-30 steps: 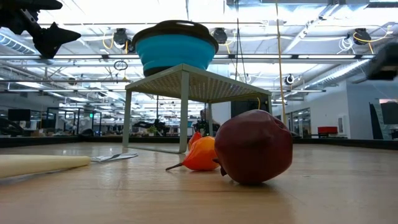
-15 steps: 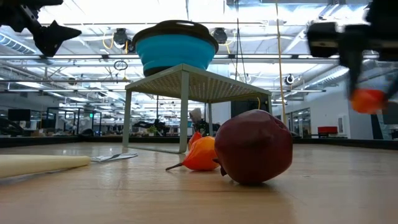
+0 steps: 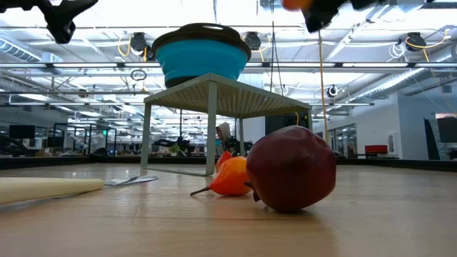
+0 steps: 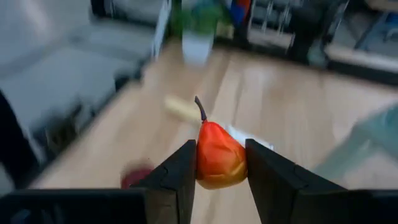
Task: Pick & Place Fruit
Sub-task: Put the peach into the blue strainer bowl
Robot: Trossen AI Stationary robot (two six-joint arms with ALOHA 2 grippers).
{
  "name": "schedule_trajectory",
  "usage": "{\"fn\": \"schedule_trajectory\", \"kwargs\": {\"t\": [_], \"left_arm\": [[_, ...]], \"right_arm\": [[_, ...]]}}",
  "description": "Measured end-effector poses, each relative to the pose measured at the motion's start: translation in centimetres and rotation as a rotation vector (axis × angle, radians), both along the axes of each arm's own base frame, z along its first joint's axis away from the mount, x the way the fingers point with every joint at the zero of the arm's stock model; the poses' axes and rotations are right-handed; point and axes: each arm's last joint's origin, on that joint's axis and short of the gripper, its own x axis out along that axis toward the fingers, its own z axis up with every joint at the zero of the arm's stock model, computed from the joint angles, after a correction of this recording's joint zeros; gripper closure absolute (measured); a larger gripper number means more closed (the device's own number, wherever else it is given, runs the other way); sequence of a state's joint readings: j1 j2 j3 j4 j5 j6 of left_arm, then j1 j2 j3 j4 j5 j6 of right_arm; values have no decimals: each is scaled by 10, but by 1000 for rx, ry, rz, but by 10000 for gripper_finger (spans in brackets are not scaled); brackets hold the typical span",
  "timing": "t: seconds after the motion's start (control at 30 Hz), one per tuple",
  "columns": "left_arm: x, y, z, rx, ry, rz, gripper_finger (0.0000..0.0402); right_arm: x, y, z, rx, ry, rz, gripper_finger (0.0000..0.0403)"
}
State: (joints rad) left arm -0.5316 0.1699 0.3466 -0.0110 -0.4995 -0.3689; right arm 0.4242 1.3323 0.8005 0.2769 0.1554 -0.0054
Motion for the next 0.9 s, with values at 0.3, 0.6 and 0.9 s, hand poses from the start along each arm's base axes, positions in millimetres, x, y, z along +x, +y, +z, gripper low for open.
{"fn": "schedule_trajectory", "kwargs": {"t": [0.3, 0.6, 0.9], "left_arm": [[4, -2, 8, -27, -69, 3, 89], [30, -15, 11, 74, -68, 135, 89], [58, -30, 11, 205, -101, 196, 89]], "right_arm": [[9, -9, 27, 183, -243, -63, 284], [16, -27, 37, 270, -340, -130, 284], [20, -45, 39, 484, -318, -218, 284]]}}
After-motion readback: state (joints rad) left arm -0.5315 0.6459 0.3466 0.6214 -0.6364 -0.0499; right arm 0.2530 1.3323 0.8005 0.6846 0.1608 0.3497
